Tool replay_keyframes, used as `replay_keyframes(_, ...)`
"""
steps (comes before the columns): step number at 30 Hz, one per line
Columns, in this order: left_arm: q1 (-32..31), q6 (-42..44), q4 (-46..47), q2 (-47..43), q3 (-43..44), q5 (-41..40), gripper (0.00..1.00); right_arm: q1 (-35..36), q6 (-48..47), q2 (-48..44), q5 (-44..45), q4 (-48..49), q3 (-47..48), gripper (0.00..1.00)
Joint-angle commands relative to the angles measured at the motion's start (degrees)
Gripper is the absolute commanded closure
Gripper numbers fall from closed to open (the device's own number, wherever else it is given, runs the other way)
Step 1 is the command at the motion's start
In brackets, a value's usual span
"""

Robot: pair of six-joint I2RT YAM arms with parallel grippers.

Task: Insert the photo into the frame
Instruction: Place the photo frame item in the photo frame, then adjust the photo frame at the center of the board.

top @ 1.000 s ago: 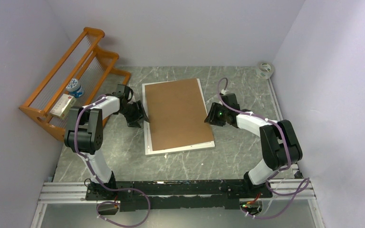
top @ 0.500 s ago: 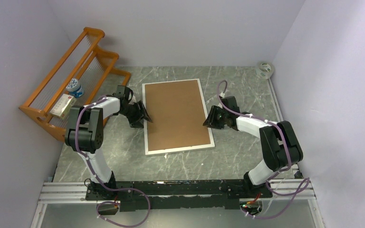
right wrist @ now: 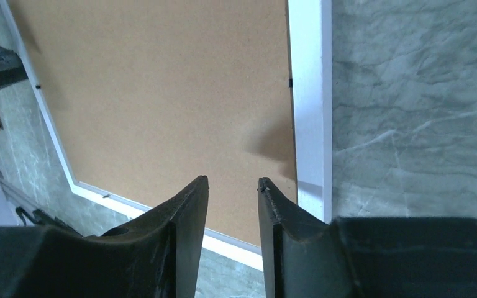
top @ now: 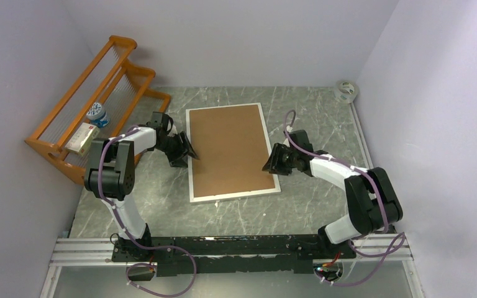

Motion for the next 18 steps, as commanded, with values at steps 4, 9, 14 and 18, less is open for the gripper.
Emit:
replay_keyframes(4, -0.33, 3.37, -2.61, -0.6, 6.4, -6.49, 0.35, -0.03, -1.24, -4.22, 11.45, -3.75, 8.57, 0.53)
replay_keyframes(9, -0.18, 5.18, -4.14, 3.21, 14.5, -10.16, 0.33, -1.58, -2.12, 0.85, 19.05, -3.1, 14.49, 0.43)
replay_keyframes(14, 0.45, 6.13, -4.98, 9.51, 22.23, -13.06, 0.29, -4.16, -3.17, 11.04, 17.85, -4.55, 23.42, 0.36)
replay_keyframes(18, 0.78, 6.3, -5.4, 15.29, 27.82, -14.61, 0.28, -5.54, -4.07, 17.65, 13.43, -4.97, 28.71, 0.32)
